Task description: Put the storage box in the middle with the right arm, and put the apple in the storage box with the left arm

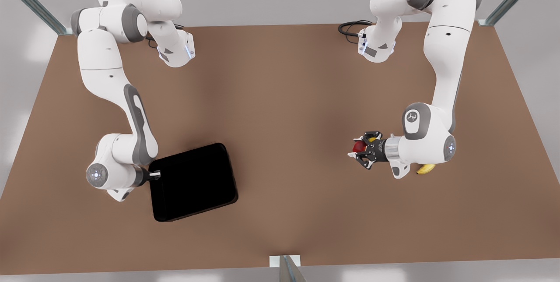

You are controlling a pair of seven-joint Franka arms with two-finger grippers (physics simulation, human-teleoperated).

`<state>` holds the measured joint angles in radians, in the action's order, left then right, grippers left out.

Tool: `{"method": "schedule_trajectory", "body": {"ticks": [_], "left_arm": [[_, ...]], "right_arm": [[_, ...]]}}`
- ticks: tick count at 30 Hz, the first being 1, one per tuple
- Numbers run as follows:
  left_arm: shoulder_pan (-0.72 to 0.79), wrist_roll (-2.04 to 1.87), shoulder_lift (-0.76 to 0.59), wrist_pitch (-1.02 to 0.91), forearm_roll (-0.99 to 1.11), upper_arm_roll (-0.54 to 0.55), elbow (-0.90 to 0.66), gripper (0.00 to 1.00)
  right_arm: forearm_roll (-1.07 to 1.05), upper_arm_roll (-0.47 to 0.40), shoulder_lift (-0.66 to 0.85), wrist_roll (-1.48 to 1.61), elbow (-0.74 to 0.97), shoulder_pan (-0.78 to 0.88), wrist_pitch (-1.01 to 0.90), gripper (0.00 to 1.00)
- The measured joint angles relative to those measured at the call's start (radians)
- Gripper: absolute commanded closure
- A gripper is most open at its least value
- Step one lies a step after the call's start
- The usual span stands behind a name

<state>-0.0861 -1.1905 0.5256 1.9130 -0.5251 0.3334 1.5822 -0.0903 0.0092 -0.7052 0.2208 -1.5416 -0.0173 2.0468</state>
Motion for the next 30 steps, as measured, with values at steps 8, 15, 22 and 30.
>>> {"method": "schedule_trajectory", "body": {"ticks": [8,15,22,30], "left_arm": [[0.009,-0.013,0.003,0.016,0.018,0.0,-0.002,0.79],[0.011,0.005,0.003,0.018,0.034,0.001,-0.004,0.79],[0.02,0.008,0.003,0.021,0.081,0.001,-0.018,0.79],[0.167,-0.133,0.157,0.213,0.145,-0.001,-0.183,0.79]], "right_arm": [[0.032,0.05,0.032,-0.266,0.089,0.217,-0.152,0.79],[0.016,0.077,-0.109,-0.715,0.251,0.452,-0.129,0.79],[-0.007,0.123,-0.195,-0.848,0.368,0.504,-0.09,0.79],[-0.024,0.121,-0.157,-0.822,0.42,0.48,-0.186,0.0]]}}
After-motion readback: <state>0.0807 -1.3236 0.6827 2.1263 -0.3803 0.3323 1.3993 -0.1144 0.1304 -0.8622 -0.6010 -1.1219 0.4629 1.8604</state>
